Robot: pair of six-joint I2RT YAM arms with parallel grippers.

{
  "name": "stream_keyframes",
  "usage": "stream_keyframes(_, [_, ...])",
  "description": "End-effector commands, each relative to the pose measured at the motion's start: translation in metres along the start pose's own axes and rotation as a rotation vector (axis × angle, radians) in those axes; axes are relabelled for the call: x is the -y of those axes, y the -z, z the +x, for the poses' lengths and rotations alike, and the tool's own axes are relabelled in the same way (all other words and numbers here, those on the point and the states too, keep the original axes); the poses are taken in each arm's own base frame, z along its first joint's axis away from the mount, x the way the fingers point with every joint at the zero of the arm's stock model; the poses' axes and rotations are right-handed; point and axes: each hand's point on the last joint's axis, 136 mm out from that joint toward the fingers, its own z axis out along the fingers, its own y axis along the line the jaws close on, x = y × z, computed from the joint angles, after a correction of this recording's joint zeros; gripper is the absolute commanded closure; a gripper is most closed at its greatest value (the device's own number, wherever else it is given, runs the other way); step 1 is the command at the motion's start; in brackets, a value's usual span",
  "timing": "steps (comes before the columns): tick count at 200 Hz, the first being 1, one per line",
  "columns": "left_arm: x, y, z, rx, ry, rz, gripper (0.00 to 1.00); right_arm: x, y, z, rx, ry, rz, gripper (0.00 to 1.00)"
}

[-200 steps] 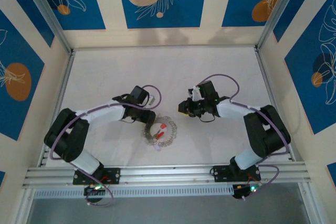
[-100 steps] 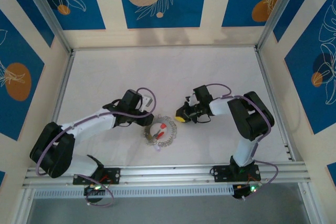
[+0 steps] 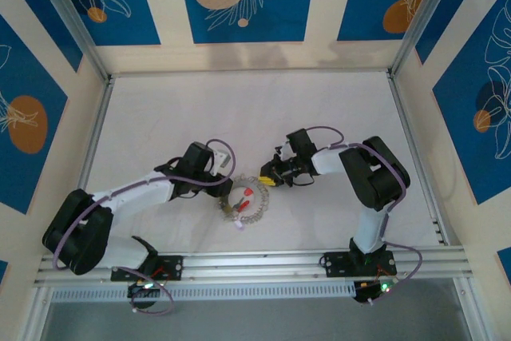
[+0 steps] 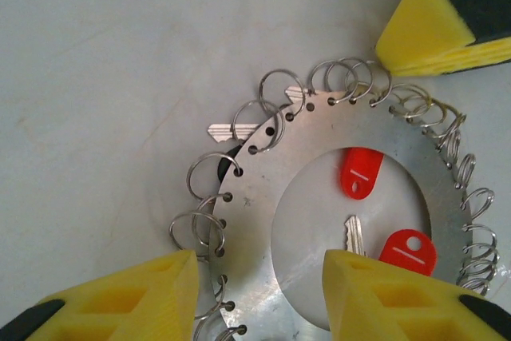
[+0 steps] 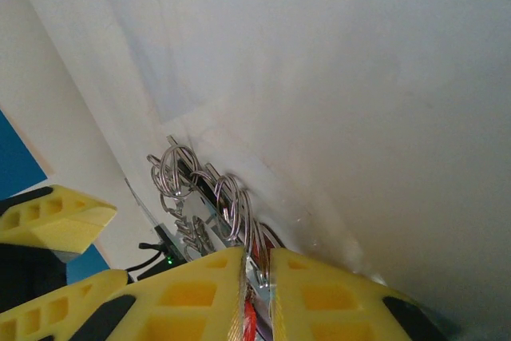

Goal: Put the keys on the keyring

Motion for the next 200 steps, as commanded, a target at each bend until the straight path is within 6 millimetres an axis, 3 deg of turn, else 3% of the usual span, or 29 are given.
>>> stream_keyframes(1, [0.004,0.001,-0.002,0.032,0.013,0.031,0.56,0.007,-0.010,0.009,-0.039,-0.041,0.027,0.82])
stream_keyframes(91, [0.002,-0.014,0.010,0.019,0.060,0.051,0.57,0.005,-0.016,0.016,-0.036,-0.035,0.039,0.84])
stream_keyframes(164, [0.002,-0.007,0.005,0.032,0.024,0.036,0.57,0.001,-0.011,0.012,0.011,0.016,0.054,0.95])
stream_keyframes(200, [0.004,0.001,-0.007,0.064,0.004,0.029,0.56,-0.009,-0.001,0.012,0.077,0.135,0.124,0.97])
